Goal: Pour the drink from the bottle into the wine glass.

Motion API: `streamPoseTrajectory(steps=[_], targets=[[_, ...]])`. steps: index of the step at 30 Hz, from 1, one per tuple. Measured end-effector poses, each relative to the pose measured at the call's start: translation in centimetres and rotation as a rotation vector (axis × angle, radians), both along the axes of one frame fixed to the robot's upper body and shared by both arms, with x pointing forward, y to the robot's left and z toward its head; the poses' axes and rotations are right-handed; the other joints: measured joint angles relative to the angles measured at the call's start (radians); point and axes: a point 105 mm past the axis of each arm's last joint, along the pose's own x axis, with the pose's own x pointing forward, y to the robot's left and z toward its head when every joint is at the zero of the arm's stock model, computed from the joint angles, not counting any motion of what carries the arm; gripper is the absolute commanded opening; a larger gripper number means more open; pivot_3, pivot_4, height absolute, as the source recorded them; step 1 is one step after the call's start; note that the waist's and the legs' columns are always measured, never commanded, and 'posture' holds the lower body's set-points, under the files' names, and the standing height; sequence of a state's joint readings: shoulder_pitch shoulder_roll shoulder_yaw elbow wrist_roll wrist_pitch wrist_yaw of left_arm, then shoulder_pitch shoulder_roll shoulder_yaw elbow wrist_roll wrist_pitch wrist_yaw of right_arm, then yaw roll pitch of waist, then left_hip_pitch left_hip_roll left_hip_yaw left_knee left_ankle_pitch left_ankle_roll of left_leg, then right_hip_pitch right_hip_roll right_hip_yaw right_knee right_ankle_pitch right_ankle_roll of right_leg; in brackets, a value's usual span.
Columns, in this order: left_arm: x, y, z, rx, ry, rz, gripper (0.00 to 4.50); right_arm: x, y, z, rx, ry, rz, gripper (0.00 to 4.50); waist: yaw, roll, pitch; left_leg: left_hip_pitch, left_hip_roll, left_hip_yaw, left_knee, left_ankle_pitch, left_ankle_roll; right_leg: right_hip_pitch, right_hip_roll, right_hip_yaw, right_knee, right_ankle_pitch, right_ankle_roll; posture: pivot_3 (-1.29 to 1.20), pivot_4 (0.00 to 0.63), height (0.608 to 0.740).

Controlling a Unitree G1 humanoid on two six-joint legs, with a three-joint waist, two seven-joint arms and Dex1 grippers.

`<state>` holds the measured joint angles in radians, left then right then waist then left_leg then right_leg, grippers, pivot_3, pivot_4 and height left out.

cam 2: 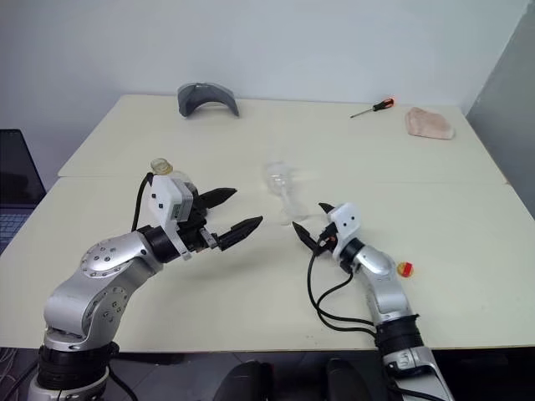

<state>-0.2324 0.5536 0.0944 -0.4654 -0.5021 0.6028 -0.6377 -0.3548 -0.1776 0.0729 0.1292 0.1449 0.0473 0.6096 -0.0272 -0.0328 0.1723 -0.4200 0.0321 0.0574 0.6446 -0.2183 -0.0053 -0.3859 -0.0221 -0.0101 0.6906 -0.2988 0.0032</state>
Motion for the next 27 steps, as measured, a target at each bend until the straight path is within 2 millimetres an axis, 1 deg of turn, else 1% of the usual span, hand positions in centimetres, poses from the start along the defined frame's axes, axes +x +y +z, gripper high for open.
streamPoseTrajectory(steps=[4,7,10,11,13,15,17,22,24,27], targets=[[-0.5,1.4,-2.2,0.066,0.068,0.042,4.50,-0.9,-1.1,1.5,-0.051,0.041,-0.001,4.47,-0.001,0.000,0.000,0.001,0.001,0.000,-0.001,0.000,0.000,0.000,0.000,0.000,0.000,0.000,-0.001,0.00,0.150,0.740],[-0.7,1.9,-3.2,0.107,0.088,0.059,4.50,-1.3,-1.3,1.8,-0.071,0.125,-0.011,4.47,0.000,0.000,0.000,0.001,0.001,0.000,-0.001,0.000,0.000,0.000,0.000,0.000,0.000,0.000,-0.001,0.00,0.150,0.740],[-0.7,2.6,-4.1,0.134,0.109,0.078,4.50,-1.2,-1.9,2.1,-0.125,0.225,-0.034,4.47,0.001,0.000,0.000,0.000,0.000,0.000,-0.001,0.000,0.000,0.000,0.000,0.000,0.000,0.000,-0.001,0.00,0.150,0.740],[-0.7,2.7,-4.3,0.135,0.112,0.081,4.50,-1.1,-2.1,2.4,-0.151,0.257,-0.040,4.47,0.001,0.000,0.000,0.000,0.000,0.001,-0.001,0.000,0.000,-0.001,0.000,0.000,0.000,0.000,-0.001,0.00,0.150,0.740],[-0.8,2.8,-4.6,0.137,0.119,0.081,4.50,-0.6,-2.4,3.9,-0.197,0.269,-0.069,4.47,0.000,0.000,0.000,0.000,0.001,0.000,-0.001,0.000,0.000,-0.001,0.000,0.000,0.000,-0.001,-0.001,0.00,0.150,0.740],[-0.8,2.7,-4.6,0.138,0.114,0.076,4.50,0.0,-2.1,5.8,-0.216,0.261,-0.087,4.47,0.000,0.000,0.000,0.000,0.001,0.000,-0.001,0.000,0.000,-0.002,0.000,0.000,0.000,-0.001,-0.002,0.00,0.150,0.740],[-0.8,2.6,-4.5,0.138,0.104,0.072,4.50,0.3,-1.6,7.0,-0.219,0.274,-0.079,4.47,0.000,0.000,0.000,0.000,0.001,0.000,-0.002,0.000,0.000,-0.002,0.000,-0.001,0.000,-0.001,-0.002,0.00,0.150,0.740],[-0.7,3.0,-4.7,0.152,0.106,0.086,4.50,1.6,-0.8,8.2,-0.224,0.354,-0.073,4.47,0.000,0.000,0.000,-0.001,0.000,0.000,-0.001,0.000,0.001,-0.002,0.000,0.000,0.000,-0.001,-0.002,0.00,0.150,0.740],[-0.6,3.4,-5.0,0.160,0.114,0.098,4.50,2.1,-0.1,8.5,-0.215,0.382,-0.073,4.47,-0.001,0.000,0.000,-0.001,0.000,0.001,-0.001,0.000,0.001,-0.003,0.000,0.000,0.000,-0.001,-0.002,0.00,0.150,0.740],[-0.6,3.4,-5.0,0.162,0.111,0.097,4.50,2.5,1.3,8.7,-0.208,0.412,-0.062,4.47,-0.001,0.000,0.000,-0.002,0.001,0.000,-0.002,0.000,0.001,-0.003,0.000,0.000,0.000,-0.001,-0.002,0.00,0.150,0.740]])
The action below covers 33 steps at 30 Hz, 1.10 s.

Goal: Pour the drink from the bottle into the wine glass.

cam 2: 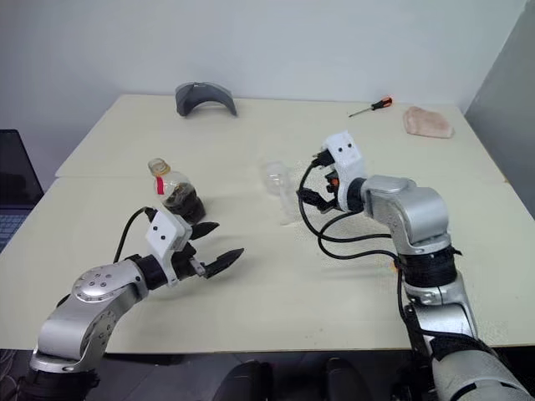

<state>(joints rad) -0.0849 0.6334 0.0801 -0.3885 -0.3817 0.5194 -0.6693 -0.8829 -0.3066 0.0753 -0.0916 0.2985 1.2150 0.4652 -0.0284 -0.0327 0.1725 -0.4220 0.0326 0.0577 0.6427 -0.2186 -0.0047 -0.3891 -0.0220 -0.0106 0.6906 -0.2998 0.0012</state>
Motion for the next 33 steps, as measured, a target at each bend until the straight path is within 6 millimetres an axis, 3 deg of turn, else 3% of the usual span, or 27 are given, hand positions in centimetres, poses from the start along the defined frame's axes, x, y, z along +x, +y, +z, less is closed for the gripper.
streamPoseTrajectory(steps=[6,12,15,21,26,29,33], targets=[[-0.1,0.2,0.0,0.028,-0.002,-0.019,4.50,1.6,3.2,0.0,0.000,0.098,0.008,4.47,-0.002,0.000,0.000,0.000,0.000,0.000,0.000,0.000,0.000,0.000,0.000,0.000,0.001,0.000,0.000,0.00,0.150,0.740],[0.0,0.6,-0.5,0.040,0.000,-0.022,4.50,3.7,4.9,-0.6,0.017,0.212,-0.028,4.47,-0.002,0.000,0.000,-0.001,0.000,0.001,0.000,0.000,0.000,-0.001,0.000,0.000,0.000,0.000,0.000,0.00,0.150,0.740],[0.0,0.6,-0.5,0.044,-0.009,-0.034,4.50,4.8,5.2,-1.1,0.017,0.233,-0.053,4.47,-0.002,0.000,0.000,-0.001,0.000,0.000,0.000,0.000,0.000,-0.001,0.000,0.000,-0.001,0.000,0.000,0.00,0.150,0.740],[0.0,0.9,-0.9,0.054,-0.002,-0.028,4.50,5.8,5.4,-4.2,-0.027,0.296,-0.089,4.47,-0.003,0.001,0.000,-0.003,0.000,0.000,0.000,0.000,0.000,-0.002,0.000,0.000,-0.001,0.000,0.000,0.00,0.150,0.740],[0.0,0.9,-0.9,0.057,-0.008,-0.031,4.50,5.9,6.8,-4.0,-0.048,0.285,-0.047,4.47,-0.003,0.001,0.000,-0.003,0.001,0.000,-0.001,0.000,0.000,-0.003,0.000,-0.001,-0.001,0.000,0.000,0.00,0.150,0.740],[0.0,0.9,-0.9,0.057,-0.008,-0.029,4.50,5.8,7.3,-4.1,-0.053,0.283,-0.027,3.94,-0.003,0.001,0.000,-0.003,0.000,0.000,-0.001,0.000,0.000,-0.003,0.000,0.000,-0.001,0.000,0.000,0.00,0.150,0.740],[0.0,0.9,-1.0,0.058,-0.008,-0.027,4.50,5.7,7.6,-5.0,-0.070,0.291,-0.013,2.47,-0.003,0.001,0.000,-0.003,0.000,0.000,-0.001,0.000,0.000,-0.003,0.000,0.000,-0.001,0.000,-0.001,0.00,0.150,0.740]])
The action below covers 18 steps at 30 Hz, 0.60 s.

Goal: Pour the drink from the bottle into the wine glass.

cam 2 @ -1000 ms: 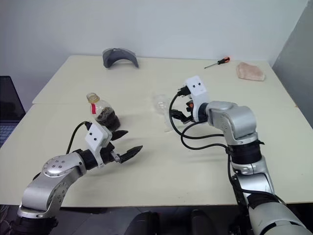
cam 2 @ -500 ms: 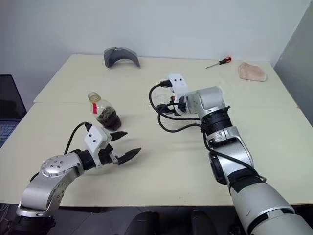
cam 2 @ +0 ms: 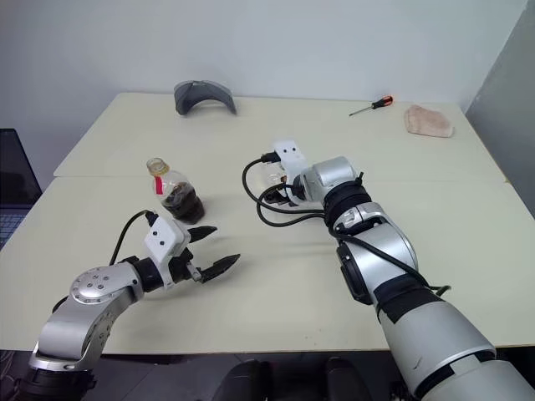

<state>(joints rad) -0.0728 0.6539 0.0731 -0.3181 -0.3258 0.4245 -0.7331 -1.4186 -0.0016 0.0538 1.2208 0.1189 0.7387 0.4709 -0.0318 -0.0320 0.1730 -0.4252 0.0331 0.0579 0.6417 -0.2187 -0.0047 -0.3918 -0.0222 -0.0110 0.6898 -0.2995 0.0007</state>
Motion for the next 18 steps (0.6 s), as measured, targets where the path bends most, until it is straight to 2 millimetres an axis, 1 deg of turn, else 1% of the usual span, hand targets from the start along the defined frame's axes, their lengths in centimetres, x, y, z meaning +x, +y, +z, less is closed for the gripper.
streamPoseTrajectory(steps=[5,6,7,13,16,18], targets=[[0.0,-0.1,-0.2,0.005,0.002,-0.001,4.50,0.1,0.2,-0.5,-0.046,-0.038,0.011,0.64,0.000,0.000,0.000,0.000,0.000,0.000,0.000,0.000,0.000,0.000,0.000,0.000,0.000,0.000,0.000,0.00,0.150,0.740],[0.0,-0.2,-0.2,0.008,0.003,-0.001,4.50,0.2,0.2,-0.6,-0.052,-0.047,0.010,0.33,0.000,0.000,0.000,0.000,0.000,0.000,0.000,0.000,0.000,0.000,0.000,0.000,0.000,0.000,0.000,0.00,0.150,0.740],[0.0,-0.2,-0.3,0.010,0.004,-0.003,4.50,0.2,0.5,-0.5,-0.056,-0.059,0.013,0.13,0.000,0.000,0.000,0.000,0.000,0.000,0.000,0.000,0.000,0.000,0.000,0.000,0.000,0.000,0.000,0.00,0.150,0.740],[0.0,-0.4,-0.4,0.010,0.006,-0.006,4.50,0.6,0.1,-0.3,-0.119,-0.120,0.031,0.12,0.000,0.000,0.000,0.000,0.000,0.000,0.000,0.000,0.000,0.000,0.000,0.000,0.000,0.000,0.000,0.00,0.150,0.740],[0.0,-0.4,-0.4,0.011,0.008,-0.005,4.50,1.0,-0.8,-0.1,-0.180,-0.155,0.065,0.12,0.000,0.000,0.000,0.000,0.000,0.000,0.000,0.000,0.000,0.000,0.000,0.000,0.000,0.000,0.000,0.00,0.150,0.740],[0.0,-0.5,-0.3,0.011,0.004,-0.009,4.50,1.2,-1.9,0.2,-0.231,-0.187,0.111,0.12,0.000,0.000,0.001,-0.001,0.000,0.000,0.000,0.000,0.000,0.000,0.000,0.000,-0.001,0.000,0.000,0.00,0.150,0.740]])
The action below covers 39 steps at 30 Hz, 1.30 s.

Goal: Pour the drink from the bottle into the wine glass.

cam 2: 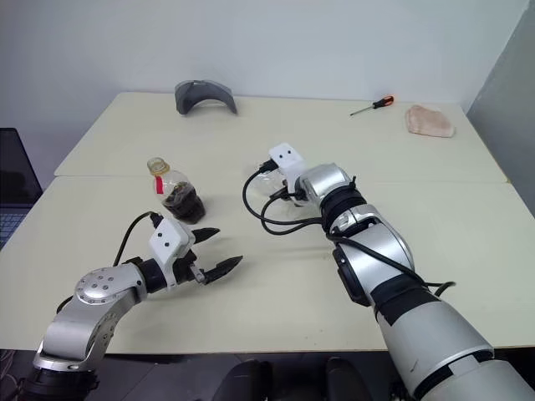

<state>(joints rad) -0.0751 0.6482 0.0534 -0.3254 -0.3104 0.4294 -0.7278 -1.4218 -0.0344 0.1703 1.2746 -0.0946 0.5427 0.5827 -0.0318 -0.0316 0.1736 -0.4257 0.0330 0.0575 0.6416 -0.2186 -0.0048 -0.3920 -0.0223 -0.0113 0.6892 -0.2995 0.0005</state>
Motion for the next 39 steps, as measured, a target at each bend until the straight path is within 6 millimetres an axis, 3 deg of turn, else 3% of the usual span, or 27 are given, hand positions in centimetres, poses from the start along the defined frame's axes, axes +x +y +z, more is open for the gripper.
streamPoseTrajectory(steps=[5,9,14,20,28,35,39], targets=[[-0.1,-0.6,0.3,-0.008,0.001,-0.017,4.50,-0.2,-2.8,1.3,-0.137,-0.088,0.233,0.12,0.002,0.000,0.000,0.000,0.000,0.000,0.000,0.000,0.000,0.000,0.000,0.000,-0.001,0.000,0.000,0.00,0.150,0.740],[0.0,-1.3,0.8,-0.014,-0.006,-0.038,4.50,-1.5,-4.5,0.6,-0.225,-0.127,0.377,0.12,0.002,0.000,0.000,-0.001,0.000,-0.001,0.000,0.000,0.000,0.000,0.000,-0.001,0.000,0.000,0.000,0.00,0.150,0.740],[-0.1,-2.0,0.9,-0.032,0.005,-0.064,4.50,-2.9,-7.8,-0.3,-0.282,-0.116,0.425,0.12,0.003,0.001,0.001,-0.001,0.000,-0.001,0.001,0.000,0.000,0.000,0.000,-0.001,0.000,0.000,0.000,0.00,0.150,0.740],[-0.1,-3.2,1.1,-0.050,0.004,-0.100,4.50,-4.1,-8.5,-1.3,-0.216,-0.055,0.442,0.12,-0.001,0.001,0.001,0.001,0.000,-0.001,0.002,0.000,0.000,0.001,0.000,0.000,0.003,0.000,0.000,0.00,0.150,0.740],[-0.1,-3.6,1.2,-0.064,0.015,-0.121,4.50,-3.9,-9.1,-1.0,-0.273,-0.131,0.408,2.80,0.002,0.001,0.001,0.001,0.000,-0.001,0.003,0.000,0.000,0.001,0.000,0.000,0.003,0.000,0.000,0.00,0.150,0.740],[-0.2,-3.6,1.1,-0.063,0.017,-0.125,4.50,-3.8,-9.5,1.7,-0.410,-0.314,0.389,2.80,0.002,0.001,0.001,0.001,0.000,-0.001,0.003,0.000,0.000,0.001,0.000,0.000,0.003,0.000,0.000,0.00,0.150,0.740],[-0.1,-3.6,1.1,-0.062,0.018,-0.124,4.50,-4.5,-8.6,1.7,-0.492,-0.381,0.419,2.80,0.002,0.001,0.001,0.001,0.000,-0.001,0.003,0.000,0.000,0.001,0.000,0.000,0.003,0.000,0.001,0.00,0.150,0.740]])
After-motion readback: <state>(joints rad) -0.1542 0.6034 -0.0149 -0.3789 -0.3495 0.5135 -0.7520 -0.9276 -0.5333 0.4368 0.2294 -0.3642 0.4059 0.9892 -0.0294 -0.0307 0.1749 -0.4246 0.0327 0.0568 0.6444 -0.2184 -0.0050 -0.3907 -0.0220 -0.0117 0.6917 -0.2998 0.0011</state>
